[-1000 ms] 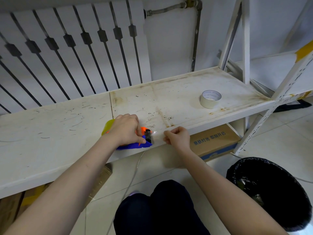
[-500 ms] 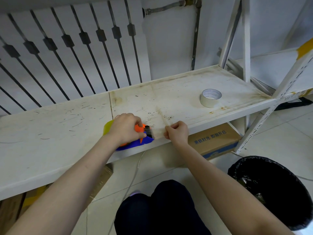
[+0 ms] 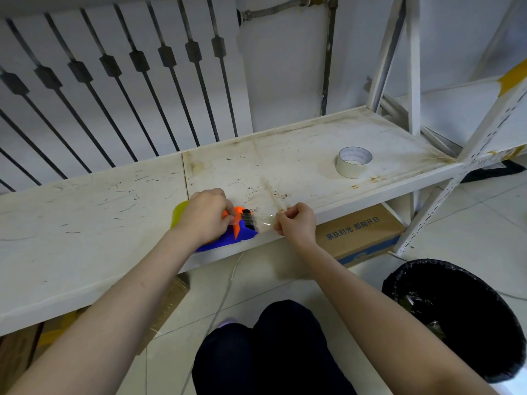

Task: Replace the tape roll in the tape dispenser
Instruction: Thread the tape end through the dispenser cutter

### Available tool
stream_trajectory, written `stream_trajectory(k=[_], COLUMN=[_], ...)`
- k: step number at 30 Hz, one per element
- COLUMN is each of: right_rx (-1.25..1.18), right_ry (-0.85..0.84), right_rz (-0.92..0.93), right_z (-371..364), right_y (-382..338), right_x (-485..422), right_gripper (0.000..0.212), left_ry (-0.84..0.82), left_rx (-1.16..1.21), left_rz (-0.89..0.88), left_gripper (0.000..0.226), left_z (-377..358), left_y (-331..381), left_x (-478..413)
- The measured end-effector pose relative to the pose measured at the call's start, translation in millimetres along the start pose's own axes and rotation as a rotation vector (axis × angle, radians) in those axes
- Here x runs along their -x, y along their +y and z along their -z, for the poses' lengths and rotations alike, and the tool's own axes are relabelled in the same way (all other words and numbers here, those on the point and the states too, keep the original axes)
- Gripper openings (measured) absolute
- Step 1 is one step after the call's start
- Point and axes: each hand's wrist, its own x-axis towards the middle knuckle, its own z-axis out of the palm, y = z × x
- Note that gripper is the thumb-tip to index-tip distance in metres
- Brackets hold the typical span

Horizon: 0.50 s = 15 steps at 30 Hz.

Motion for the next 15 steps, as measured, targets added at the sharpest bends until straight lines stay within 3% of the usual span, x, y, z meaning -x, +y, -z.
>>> stream_trajectory(k=[15], right_rx=[0.014], right_ry=[-0.013], right_rz=[0.017], right_z=[2.3], right_y=[0.1], right_x=[0.5], right_gripper=[0.015], left_ry=[-0.029], left_rx=[-0.152], left_rz=[-0.036], left_gripper=[0.026], left_z=[-4.7], left_y=[1.1], left_x=[-3.5])
